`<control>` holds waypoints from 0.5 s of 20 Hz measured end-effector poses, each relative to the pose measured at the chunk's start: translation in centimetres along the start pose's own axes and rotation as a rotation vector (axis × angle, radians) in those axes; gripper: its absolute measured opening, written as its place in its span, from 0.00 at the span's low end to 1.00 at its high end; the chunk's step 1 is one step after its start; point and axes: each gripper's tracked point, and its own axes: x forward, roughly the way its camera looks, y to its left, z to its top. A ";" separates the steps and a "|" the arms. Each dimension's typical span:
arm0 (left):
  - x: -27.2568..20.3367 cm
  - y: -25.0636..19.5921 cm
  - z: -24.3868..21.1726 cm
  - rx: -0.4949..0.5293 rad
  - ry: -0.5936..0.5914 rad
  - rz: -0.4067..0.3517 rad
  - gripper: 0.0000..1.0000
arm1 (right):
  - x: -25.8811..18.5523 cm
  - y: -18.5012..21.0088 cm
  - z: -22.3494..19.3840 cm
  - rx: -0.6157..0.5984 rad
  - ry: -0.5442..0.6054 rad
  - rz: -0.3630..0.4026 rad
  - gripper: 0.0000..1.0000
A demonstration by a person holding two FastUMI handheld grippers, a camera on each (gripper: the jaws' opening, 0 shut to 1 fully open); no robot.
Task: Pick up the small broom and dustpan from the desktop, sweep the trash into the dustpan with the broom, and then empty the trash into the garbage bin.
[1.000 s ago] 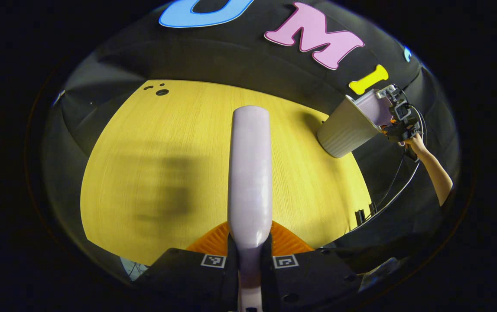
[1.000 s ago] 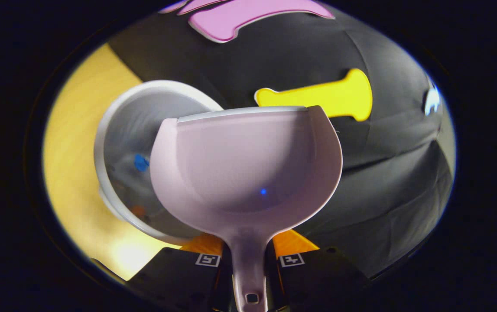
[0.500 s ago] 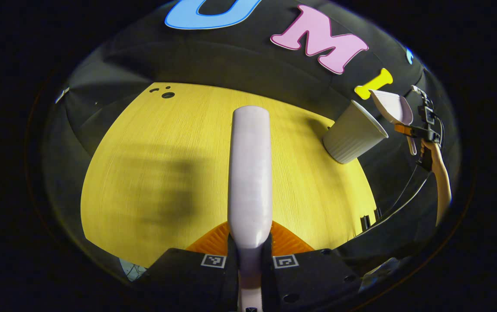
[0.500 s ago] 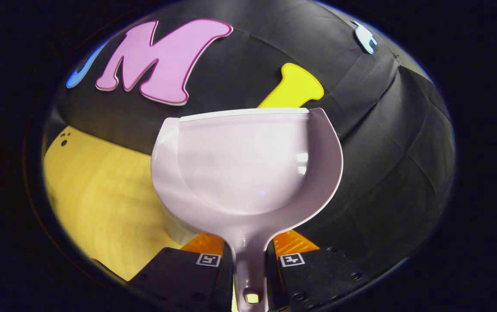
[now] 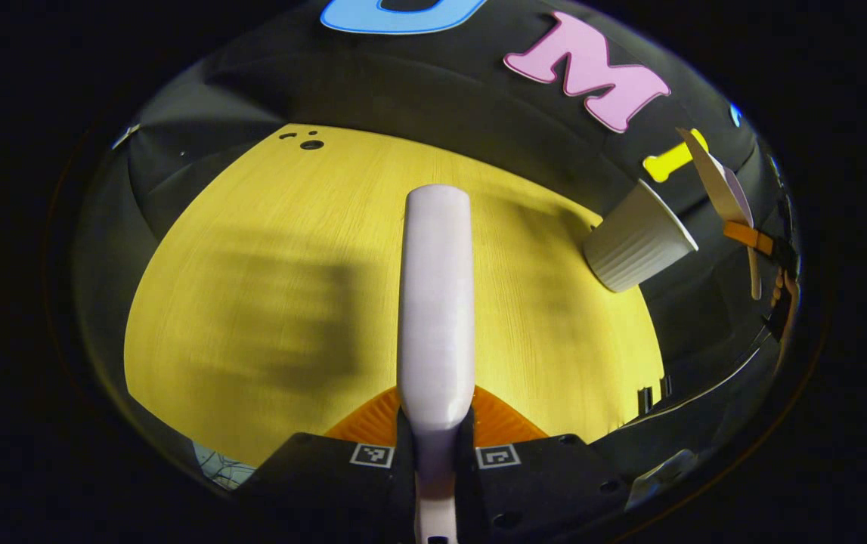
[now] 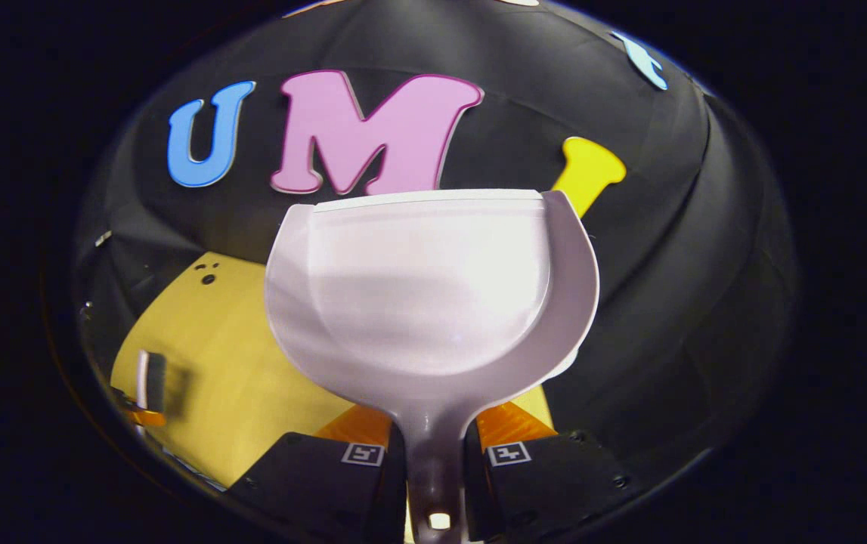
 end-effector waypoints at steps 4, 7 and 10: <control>2.4 0.3 -1.0 0.029 0.028 0.032 0.25 | 1.6 -0.4 -2.6 -0.062 0.122 0.123 0.31; 3.8 0.6 -1.9 0.037 0.056 0.066 0.25 | 1.7 -0.9 -4.7 -0.095 0.237 0.194 0.35; 4.9 1.0 -2.7 0.052 0.085 0.097 0.25 | 2.4 -2.3 -5.3 -0.103 0.337 0.241 0.35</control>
